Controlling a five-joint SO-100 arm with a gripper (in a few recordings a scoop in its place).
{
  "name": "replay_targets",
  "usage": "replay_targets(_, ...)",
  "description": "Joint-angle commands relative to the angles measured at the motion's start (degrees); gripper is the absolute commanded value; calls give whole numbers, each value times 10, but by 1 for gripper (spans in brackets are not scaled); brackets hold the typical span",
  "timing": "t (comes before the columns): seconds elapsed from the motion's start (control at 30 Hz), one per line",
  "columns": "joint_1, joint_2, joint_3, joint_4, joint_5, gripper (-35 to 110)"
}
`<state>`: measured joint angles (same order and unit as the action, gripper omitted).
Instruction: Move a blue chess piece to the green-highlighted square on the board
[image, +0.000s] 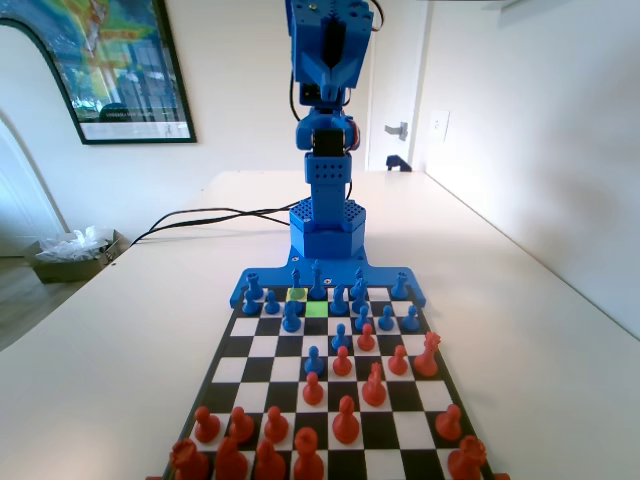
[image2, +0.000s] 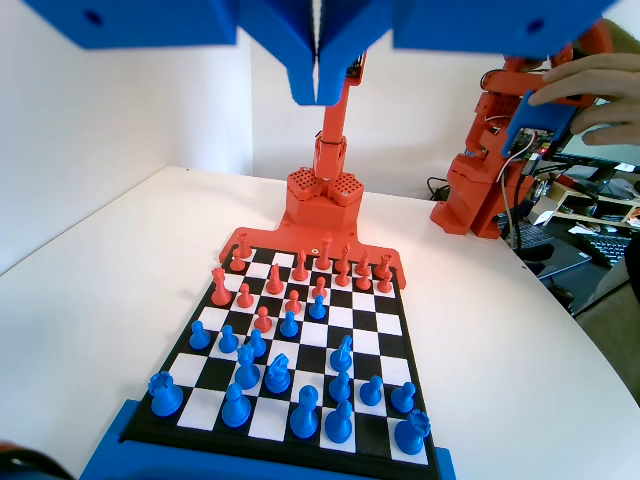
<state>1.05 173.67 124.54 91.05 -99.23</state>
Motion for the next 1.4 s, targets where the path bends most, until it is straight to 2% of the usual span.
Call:
replay_targets(0.0,4,13,3,-7,-2,1)
replay_targets(1.07,6,1,-24,-11,31,1)
replay_targets(1.37,5,-63,-101,40,40,1)
